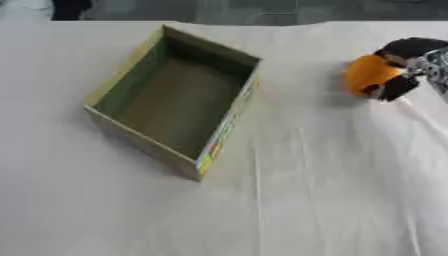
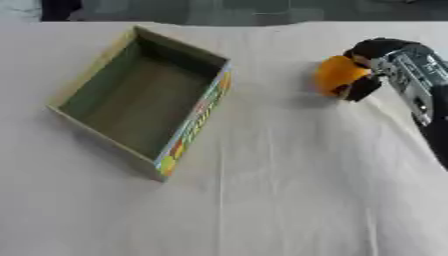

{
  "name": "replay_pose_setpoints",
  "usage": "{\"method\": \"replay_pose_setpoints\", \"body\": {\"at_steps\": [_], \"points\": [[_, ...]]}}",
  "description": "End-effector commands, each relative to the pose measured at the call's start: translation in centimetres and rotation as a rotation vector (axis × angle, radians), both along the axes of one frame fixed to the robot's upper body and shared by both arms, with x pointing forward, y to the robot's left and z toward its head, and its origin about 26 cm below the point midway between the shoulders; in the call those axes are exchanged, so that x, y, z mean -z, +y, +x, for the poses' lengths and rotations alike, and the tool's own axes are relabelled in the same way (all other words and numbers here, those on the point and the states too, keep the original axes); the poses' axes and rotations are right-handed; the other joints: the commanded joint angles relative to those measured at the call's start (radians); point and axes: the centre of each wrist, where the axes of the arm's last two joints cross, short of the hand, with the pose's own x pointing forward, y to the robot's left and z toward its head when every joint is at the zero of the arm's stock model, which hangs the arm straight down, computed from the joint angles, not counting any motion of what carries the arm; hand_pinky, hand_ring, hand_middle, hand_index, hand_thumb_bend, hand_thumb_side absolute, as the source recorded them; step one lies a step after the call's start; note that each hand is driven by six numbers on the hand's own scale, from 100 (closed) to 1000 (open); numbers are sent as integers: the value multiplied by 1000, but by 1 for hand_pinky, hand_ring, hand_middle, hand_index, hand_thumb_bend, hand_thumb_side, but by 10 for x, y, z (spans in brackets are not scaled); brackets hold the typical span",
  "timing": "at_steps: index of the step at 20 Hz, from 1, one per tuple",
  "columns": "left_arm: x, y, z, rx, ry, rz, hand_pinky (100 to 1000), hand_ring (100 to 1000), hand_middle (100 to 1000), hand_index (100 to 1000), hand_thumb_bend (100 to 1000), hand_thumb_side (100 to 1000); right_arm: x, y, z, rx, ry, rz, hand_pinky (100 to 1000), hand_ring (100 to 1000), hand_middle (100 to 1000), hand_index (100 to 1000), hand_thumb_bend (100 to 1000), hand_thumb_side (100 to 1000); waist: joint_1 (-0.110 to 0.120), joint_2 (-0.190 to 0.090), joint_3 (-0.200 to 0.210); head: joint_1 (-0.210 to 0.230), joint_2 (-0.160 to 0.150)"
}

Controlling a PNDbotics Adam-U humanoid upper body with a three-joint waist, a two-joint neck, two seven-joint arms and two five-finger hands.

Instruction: Pick up objects on the table and place them in the box.

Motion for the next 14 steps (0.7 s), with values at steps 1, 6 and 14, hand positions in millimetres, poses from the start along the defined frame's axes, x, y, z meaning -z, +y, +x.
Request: {"method": "replay_pose_setpoints", "body": {"at_steps": [1,6,14], "points": [[-8,1,-3,-1,-29,18,785,631,684,873,100,953,-13,-5,-2,0,-47,14,804,879,677,732,100,311,2,-20,-1,2,-9],[-8,2,-3,-3,-28,17,785,632,685,873,100,952,-19,-1,-6,-21,-84,51,788,862,591,611,100,230,1,-23,-2,4,-8],[-8,2,-3,-5,-26,19,785,632,685,873,100,951,-29,4,-10,-28,-172,84,765,829,535,498,100,160,1,-27,-6,4,-4]]}}
